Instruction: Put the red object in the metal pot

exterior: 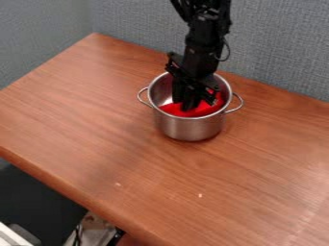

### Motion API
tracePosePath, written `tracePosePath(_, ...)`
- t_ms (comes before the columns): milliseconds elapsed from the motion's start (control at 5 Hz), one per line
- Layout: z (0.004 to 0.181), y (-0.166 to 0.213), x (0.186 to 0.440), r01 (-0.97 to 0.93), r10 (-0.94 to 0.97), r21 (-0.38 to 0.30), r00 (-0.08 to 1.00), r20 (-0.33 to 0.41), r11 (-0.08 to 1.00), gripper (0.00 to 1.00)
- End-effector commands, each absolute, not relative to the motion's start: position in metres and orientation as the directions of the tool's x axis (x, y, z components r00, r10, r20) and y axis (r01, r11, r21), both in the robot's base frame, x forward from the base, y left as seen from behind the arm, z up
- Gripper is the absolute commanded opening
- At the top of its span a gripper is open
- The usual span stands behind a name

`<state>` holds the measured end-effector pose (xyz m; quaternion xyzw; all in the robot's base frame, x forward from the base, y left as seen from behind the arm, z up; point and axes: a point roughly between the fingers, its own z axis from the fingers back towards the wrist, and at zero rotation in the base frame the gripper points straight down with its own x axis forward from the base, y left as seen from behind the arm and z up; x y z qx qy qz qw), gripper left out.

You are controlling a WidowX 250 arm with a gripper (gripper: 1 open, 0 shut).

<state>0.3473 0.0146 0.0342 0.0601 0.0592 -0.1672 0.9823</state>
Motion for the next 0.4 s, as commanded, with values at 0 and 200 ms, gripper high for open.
tracePosePath(0,0.0328,0.0036,0.3287,0.321,-0.296,0.120,0.937,-0.183,0.940,0.00)
tracePosePath(200,0.0391,0.0000,0.3319,0.332,-0.317,0.076,0.934,-0.163,0.940,0.00)
